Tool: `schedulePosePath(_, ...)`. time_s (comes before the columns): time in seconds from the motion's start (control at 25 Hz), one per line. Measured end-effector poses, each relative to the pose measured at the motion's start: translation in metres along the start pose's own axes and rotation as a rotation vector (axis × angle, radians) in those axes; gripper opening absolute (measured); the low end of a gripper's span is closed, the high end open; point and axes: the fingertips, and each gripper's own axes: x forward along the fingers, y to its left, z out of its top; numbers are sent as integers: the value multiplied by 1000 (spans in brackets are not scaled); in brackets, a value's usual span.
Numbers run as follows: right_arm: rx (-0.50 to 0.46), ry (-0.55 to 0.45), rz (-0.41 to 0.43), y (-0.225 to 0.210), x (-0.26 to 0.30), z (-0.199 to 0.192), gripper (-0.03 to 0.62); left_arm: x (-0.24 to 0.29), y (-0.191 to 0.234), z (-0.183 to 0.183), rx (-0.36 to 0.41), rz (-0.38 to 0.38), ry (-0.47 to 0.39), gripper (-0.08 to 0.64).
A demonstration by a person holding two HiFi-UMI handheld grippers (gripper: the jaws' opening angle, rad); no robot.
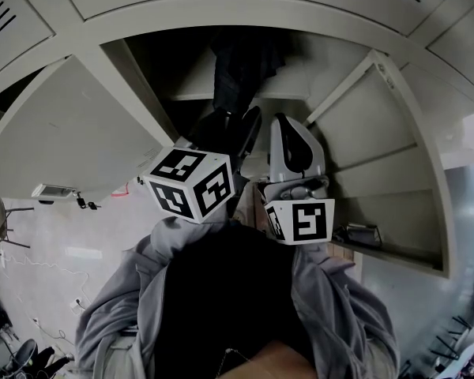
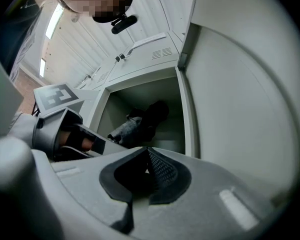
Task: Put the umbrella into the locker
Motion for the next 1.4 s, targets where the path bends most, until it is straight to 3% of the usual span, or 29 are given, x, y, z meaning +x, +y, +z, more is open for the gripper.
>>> schedulePosePath(0.32, 10, 2, 36, 4, -1, -1, 3, 5, 4, -9, -72, 23, 40, 88)
schedulePosePath(0.56, 28, 0, 36, 1, 1, -2, 3, 3, 0, -1, -116, -19, 5, 200)
schedulePosePath(0.64, 35, -4, 33, -2, 2, -1, 3, 0, -4, 8, -77, -34, -27, 234)
schedulePosePath(0.88, 61, -4, 21, -7, 4, -5, 3, -5, -11, 11, 14, -54, -89, 242)
schedulePosePath(1.4, 140, -24, 60, -1, 34, -3, 3, -30, -12, 12, 181, -99, -112, 264)
